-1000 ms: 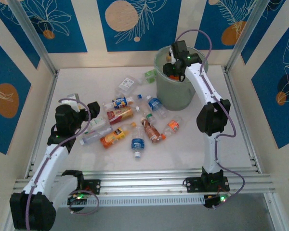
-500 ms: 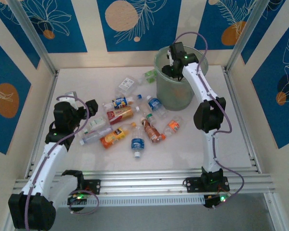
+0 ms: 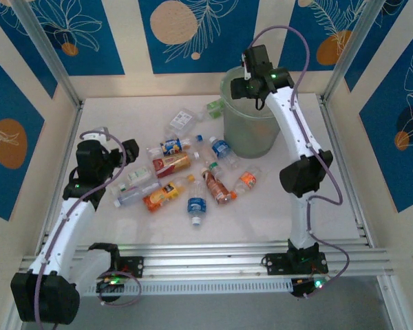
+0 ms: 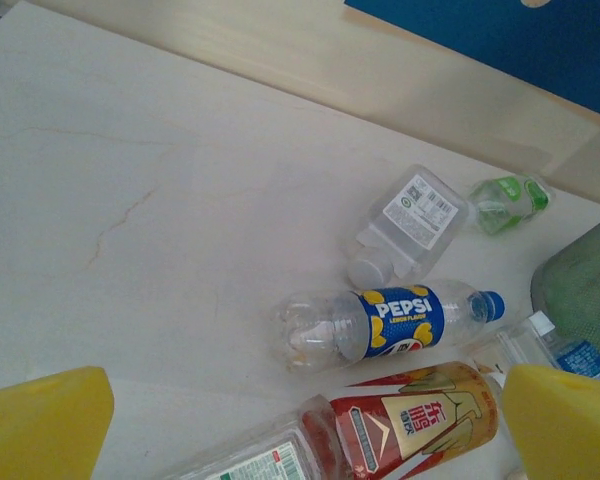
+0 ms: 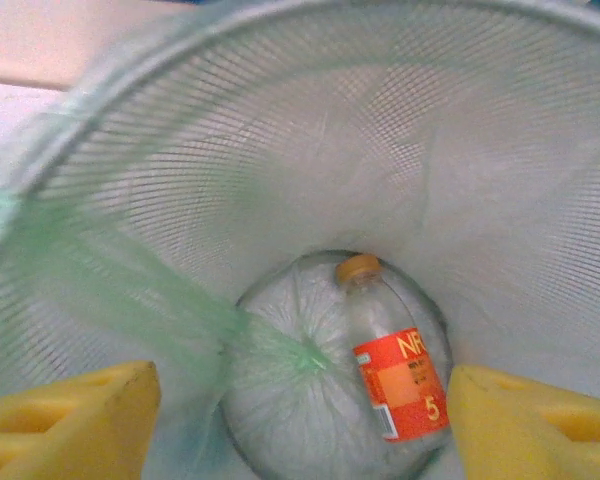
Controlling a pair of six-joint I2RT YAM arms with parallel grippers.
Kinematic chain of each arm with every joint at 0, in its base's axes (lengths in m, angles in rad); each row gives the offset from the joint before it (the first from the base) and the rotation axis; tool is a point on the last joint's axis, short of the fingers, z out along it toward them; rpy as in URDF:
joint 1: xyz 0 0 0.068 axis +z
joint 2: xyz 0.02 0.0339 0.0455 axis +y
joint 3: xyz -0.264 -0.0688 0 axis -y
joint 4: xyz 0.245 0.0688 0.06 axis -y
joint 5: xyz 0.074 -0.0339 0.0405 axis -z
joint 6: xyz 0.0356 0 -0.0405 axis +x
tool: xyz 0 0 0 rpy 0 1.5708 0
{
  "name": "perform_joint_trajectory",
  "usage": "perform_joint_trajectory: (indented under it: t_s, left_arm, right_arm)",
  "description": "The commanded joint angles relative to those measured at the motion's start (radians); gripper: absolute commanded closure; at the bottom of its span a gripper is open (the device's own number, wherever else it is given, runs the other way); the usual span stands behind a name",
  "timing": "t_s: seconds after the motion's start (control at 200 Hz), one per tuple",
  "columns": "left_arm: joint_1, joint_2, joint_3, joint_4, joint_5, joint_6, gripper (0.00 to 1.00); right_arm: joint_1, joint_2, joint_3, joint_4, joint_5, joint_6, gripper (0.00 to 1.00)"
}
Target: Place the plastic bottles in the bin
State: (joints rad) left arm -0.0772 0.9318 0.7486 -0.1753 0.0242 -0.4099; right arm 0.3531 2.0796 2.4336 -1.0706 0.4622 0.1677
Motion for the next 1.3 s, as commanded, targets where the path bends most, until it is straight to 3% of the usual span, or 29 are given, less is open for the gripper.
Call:
perform_joint_trajectory:
  t_s: [0.0, 0.225, 0.435, 0.69, 0.765, 1.0, 1.295]
  left_arm:
    - [-0.007, -0.006, 0.029, -0.010, 0.030, 0.016, 0.00]
    - [-0.007, 0.001, 0.025, -0.001, 0.064, 0.014, 0.01]
    - [-0.007, -0.003, 0.008, 0.023, 0.065, 0.005, 0.00]
    - [-0.007, 0.000, -0.008, 0.046, 0.063, 0.007, 0.00]
    - [-0.007, 0.003, -0.017, 0.062, 0.069, 0.001, 0.00]
    - [-0.006, 0.019, -0.018, 0.065, 0.079, -0.009, 0.00]
    - [-0.007, 0.030, -0.023, 0.070, 0.080, -0.015, 0.00]
  right_arm:
    - [0.030, -0.154, -0.071, -0.006, 0.096, 0.071, 0.19]
    - [0.090, -0.415, -0.371, 0.039, 0.155, 0.184, 0.13]
    - [0.140, -0.690, -0.773, 0.063, 0.190, 0.393, 0.08]
    - [0.159, -0.918, -1.175, 0.146, 0.025, 0.636, 0.07]
    - [0.158, -0.942, -1.269, 0.197, -0.015, 0.684, 0.00]
    - [0.158, -0.886, -1.448, 0.305, -0.076, 0.805, 0.01]
    - [0.158, -0.700, -1.480, 0.416, -0.090, 0.811, 0.01]
